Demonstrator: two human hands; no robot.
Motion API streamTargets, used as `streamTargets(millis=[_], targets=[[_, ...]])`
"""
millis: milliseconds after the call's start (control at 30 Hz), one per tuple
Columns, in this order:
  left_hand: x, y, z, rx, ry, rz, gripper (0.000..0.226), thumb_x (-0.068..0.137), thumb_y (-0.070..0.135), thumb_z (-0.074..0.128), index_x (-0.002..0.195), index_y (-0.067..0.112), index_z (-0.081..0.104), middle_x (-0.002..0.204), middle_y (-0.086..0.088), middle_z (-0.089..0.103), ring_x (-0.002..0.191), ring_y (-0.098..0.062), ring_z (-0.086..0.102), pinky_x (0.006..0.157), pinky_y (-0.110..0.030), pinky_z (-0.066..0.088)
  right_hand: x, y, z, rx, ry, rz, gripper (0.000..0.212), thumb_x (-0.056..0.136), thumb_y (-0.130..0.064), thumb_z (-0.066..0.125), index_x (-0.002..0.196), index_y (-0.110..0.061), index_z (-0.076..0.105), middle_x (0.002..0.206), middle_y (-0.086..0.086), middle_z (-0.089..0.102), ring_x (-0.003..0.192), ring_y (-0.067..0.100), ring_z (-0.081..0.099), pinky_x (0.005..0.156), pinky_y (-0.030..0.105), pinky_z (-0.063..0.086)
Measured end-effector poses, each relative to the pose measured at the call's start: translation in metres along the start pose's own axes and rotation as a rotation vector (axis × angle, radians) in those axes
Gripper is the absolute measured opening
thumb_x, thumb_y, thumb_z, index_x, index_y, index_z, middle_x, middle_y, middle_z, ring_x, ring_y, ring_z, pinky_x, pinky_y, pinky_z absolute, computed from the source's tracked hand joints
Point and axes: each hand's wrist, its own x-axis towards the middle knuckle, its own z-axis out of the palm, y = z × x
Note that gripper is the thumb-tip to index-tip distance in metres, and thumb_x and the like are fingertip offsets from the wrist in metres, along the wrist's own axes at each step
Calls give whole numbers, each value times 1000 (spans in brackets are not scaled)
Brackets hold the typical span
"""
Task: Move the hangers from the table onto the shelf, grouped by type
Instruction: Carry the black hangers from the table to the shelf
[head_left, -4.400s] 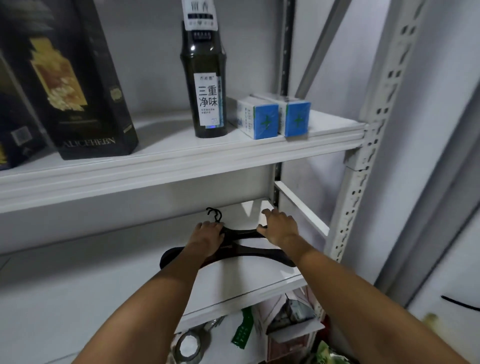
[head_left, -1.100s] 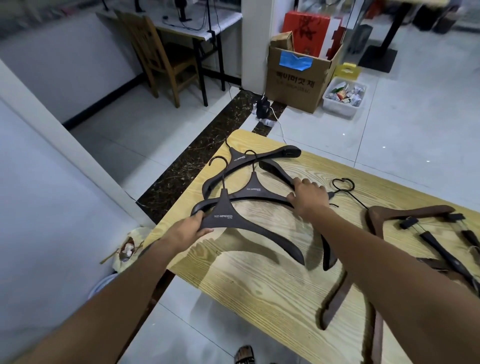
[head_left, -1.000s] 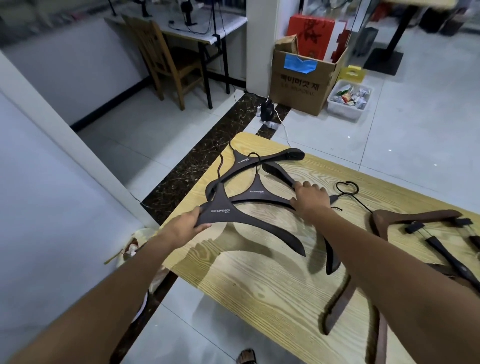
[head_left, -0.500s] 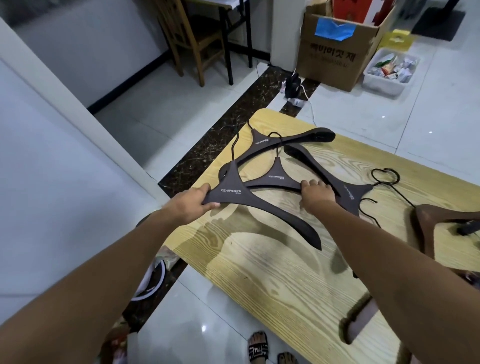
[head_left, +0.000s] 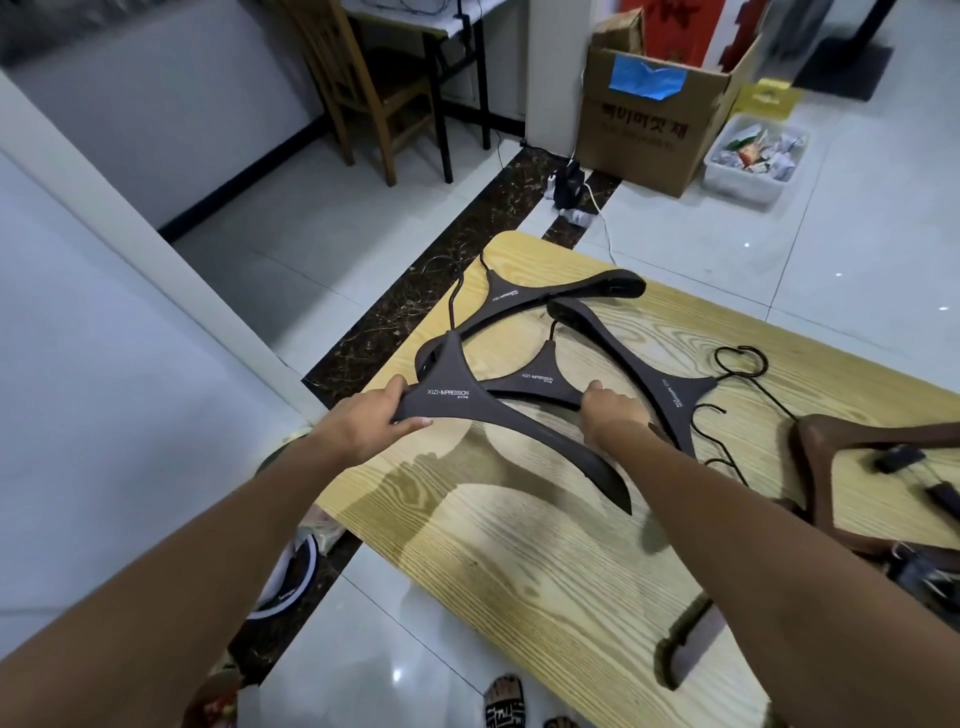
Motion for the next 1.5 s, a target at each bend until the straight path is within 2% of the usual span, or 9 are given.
streamTargets(millis=[167, 333, 467, 600, 767, 1000, 1167, 1300, 1500], targets=[[-23, 13, -19, 66, 45, -15, 52, 88, 59, 48, 115, 15, 39, 89, -3, 57, 88, -27, 60, 68, -33, 39, -20, 2, -26, -14, 38, -35, 29, 99, -12, 44, 127, -5, 50, 126, 11, 59, 116, 29, 57, 84, 32, 43], [-56, 18, -37, 73, 100, -21, 46, 89, 59, 45, 108, 18, 41, 82, 0, 56, 74, -22, 54, 66, -33, 39, -46, 4, -56, 83, 31, -41, 41, 100, -43, 41, 116, -9, 58, 103, 8, 63, 104, 25, 61, 73, 30, 38], [-87, 23, -47, 27, 154, -47, 48, 90, 59, 44, 116, 19, 41, 83, 1, 56, 75, -19, 56, 67, -30, 42, -65, 1, -72, 96, 24, -77, 36, 103, -34, 38, 134, -22, 52, 90, 2, 59, 78, 20, 54, 68, 30, 39], [-110, 24, -51, 7, 174, -85, 51, 88, 61, 43, 118, 19, 41, 86, 0, 59, 79, -20, 58, 68, -31, 43, -80, -5, -77, 69, 55, -92, 35, 103, -27, 38, 135, -24, 53, 100, 3, 58, 84, 22, 54, 67, 30, 40], [-128, 28, -48, -21, 180, -115, 50, 89, 60, 45, 118, 20, 41, 88, 1, 59, 80, -19, 57, 67, -29, 39, -91, -8, -79, 33, 89, -131, 34, 102, -19, 39, 134, -23, 52, 93, 2, 53, 81, 22, 53, 52, 26, 35], [-142, 37, -47, 7, 187, -131, 50, 89, 60, 44, 118, 19, 40, 87, 0, 59, 77, -20, 55, 66, -29, 39, -105, -15, -99, -67, 174, -226, 37, 104, -24, 34, 136, -25, 52, 118, 5, 60, 105, 24, 61, 69, 30, 39], [-156, 39, -49, 23, 205, -151, 44, 89, 60, 44, 106, 19, 39, 87, -3, 58, 77, -22, 54, 66, -31, 38, -115, -15, -111, 5, 202, -215, 36, 103, -32, 37, 129, -17, 57, 115, 7, 63, 104, 26, 62, 69, 31, 41], [-175, 43, -53, 23, 215, -179, 48, 90, 59, 45, 112, 17, 45, 92, -5, 60, 80, -21, 53, 70, -31, 41, -129, -16, -122, 105, 220, -203, 47, 99, -49, 40, 115, -7, 57, 107, 10, 64, 103, 28, 62, 72, 33, 41], [-209, 48, -53, 75, 245, -230, 51, 90, 60, 44, 115, 15, 50, 87, 1, 54, 79, -19, 52, 70, -29, 41, -156, -26, -143, 111, 278, -256, 36, 94, -41, 55, 113, -11, 57, 92, 5, 56, 98, 27, 61, 73, 30, 40]])
